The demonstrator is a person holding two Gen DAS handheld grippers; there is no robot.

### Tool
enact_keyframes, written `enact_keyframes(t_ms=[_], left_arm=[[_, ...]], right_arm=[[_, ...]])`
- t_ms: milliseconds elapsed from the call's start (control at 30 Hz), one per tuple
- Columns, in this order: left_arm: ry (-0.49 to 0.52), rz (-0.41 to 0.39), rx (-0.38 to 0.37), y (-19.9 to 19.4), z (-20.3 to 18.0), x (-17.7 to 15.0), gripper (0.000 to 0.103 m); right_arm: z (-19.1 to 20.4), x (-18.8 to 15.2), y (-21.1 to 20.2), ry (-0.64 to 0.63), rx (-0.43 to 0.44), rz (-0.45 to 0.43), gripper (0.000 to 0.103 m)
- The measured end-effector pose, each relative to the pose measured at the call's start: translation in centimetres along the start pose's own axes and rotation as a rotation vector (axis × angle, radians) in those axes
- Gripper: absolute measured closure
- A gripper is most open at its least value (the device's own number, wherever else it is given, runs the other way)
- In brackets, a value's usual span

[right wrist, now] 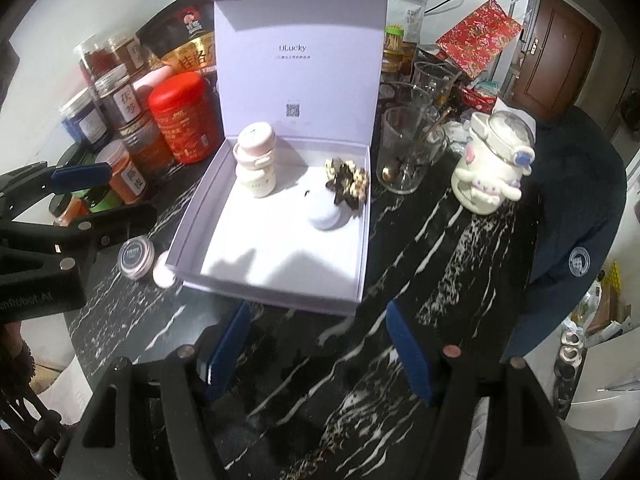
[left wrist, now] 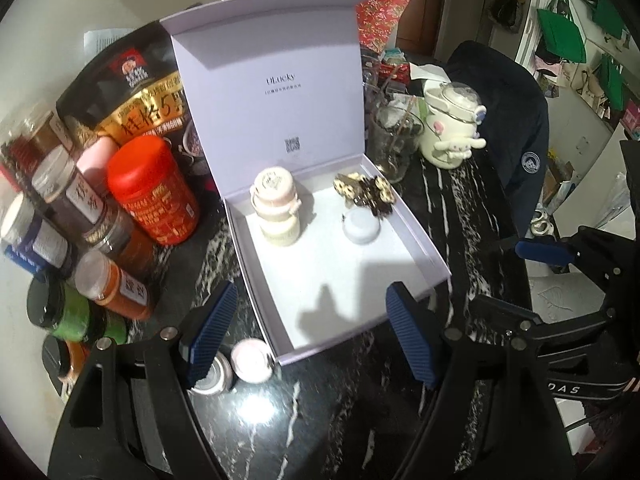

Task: Organize objects
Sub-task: 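Withdraw both tools from the box toward the dark tin jar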

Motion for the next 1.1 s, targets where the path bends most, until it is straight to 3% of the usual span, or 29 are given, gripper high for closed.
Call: enact_keyframes(t_ms=[667,1100], left_arm=[[0.013,0.07,-0.006,0.3,-2.9,-8.1,0.027],[-0.064,0.105,0.012,0.6,-0.7,-11.9,0.027]], right_arm=[[1.2,-7.6,1.3,0.039,0.032,0.077,0.031],[5.5,-7.5,2.8,-0.037,0.07,0.114,0.031]])
Point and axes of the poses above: each gripper's, at about its wrist camera, not at the fingertips, and y roughly the way its jaws point, z to its left, x to its top, the point moved 9 cm from there along y, roughly the way its jaws point, and after that the axes turned 13 degrees about z, right-handed, at the moved point
